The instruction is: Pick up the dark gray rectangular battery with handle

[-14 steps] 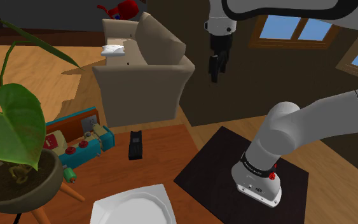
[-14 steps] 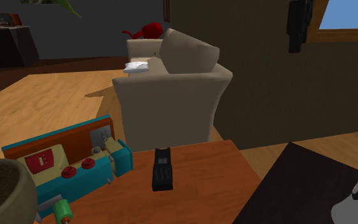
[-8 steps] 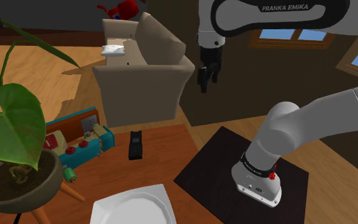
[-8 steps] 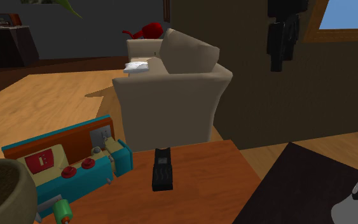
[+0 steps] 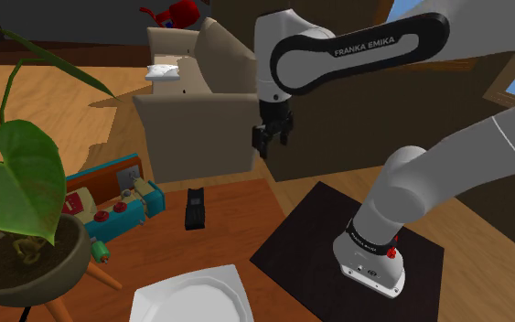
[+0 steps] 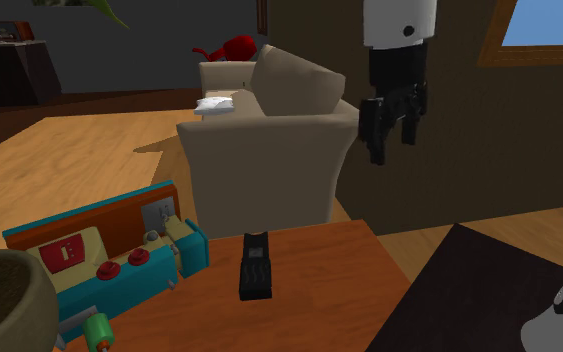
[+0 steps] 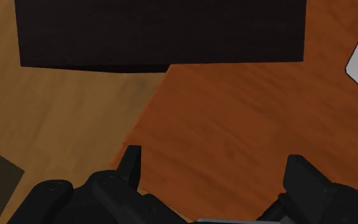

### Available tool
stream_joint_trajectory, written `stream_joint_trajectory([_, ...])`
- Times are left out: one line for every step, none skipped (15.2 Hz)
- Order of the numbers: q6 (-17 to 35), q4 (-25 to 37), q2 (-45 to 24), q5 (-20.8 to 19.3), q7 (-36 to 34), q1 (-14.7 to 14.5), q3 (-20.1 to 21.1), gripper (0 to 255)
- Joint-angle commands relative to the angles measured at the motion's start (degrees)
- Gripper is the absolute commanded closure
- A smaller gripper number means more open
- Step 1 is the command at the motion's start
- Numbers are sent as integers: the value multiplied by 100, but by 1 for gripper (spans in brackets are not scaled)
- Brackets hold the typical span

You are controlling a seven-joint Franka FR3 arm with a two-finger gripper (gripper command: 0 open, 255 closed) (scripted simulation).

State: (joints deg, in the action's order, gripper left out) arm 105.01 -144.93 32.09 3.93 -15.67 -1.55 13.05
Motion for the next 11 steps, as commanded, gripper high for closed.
stream_joint_trajectory([371, 26, -343, 80, -339, 19, 169, 0])
stream_joint_trajectory([564, 31, -520, 111, -508, 25, 258, 0])
stream_joint_trajectory([757, 46, -706, 133, -679, 32, 344, 0])
stream_joint_trajectory([947, 70, -899, 146, -851, 43, 429, 0])
stream_joint_trajectory([1136, 104, -1101, 148, -1026, 56, 513, 0])
stream_joint_trajectory([1321, 147, -1309, 139, -1204, 73, 596, 0])
stream_joint_trajectory([1503, 199, -1524, 117, -1386, 90, 675, 0])
stream_joint_trajectory([1680, 261, -1745, 83, -1573, 108, 750, 0])
stream_joint_trajectory([1853, 332, -1972, 34, -1764, 125, 820, 0])
stream_joint_trajectory([2018, 411, -2204, -29, -1961, 145, 887, 0])
stream_joint_trajectory([2178, 500, -2440, -106, -2163, 161, 945, 0])
